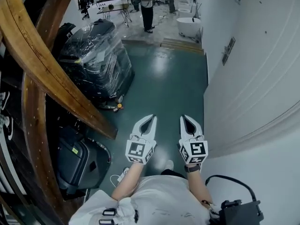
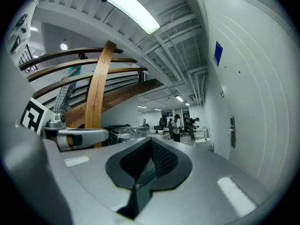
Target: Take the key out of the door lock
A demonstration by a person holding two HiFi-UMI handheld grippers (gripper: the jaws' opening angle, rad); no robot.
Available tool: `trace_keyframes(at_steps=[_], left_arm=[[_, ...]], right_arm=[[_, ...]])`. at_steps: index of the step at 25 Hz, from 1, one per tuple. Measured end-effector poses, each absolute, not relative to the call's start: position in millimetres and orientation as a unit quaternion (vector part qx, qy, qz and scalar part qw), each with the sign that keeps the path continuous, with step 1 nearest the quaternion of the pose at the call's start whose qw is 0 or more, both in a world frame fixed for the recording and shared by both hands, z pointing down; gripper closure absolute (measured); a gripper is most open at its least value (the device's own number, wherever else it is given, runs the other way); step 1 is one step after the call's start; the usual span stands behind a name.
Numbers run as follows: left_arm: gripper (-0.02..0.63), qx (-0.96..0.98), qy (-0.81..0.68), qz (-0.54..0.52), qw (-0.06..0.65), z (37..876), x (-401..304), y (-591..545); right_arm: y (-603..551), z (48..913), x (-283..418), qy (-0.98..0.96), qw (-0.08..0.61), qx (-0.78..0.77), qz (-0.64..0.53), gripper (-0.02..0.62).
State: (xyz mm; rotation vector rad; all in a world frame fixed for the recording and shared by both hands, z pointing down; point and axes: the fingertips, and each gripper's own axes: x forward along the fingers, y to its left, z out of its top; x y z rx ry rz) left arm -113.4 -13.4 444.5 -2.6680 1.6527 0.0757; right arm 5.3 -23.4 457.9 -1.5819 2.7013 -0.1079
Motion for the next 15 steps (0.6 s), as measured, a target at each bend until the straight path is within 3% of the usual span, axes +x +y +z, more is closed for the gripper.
trace_keyframes(at_steps=[5, 15], left_arm=[[0.606, -0.846, 0.532, 0.030, 0.014, 428, -86, -67], [0.606, -0.823, 0.567, 0.013, -0.015, 455, -127, -168]], right_arm=[[-87, 454, 8, 0.879, 0.002, -0.474, -0.048, 0.592], [-180, 477, -37, 0.902, -0.010, -0.427, -0.062, 0.592]])
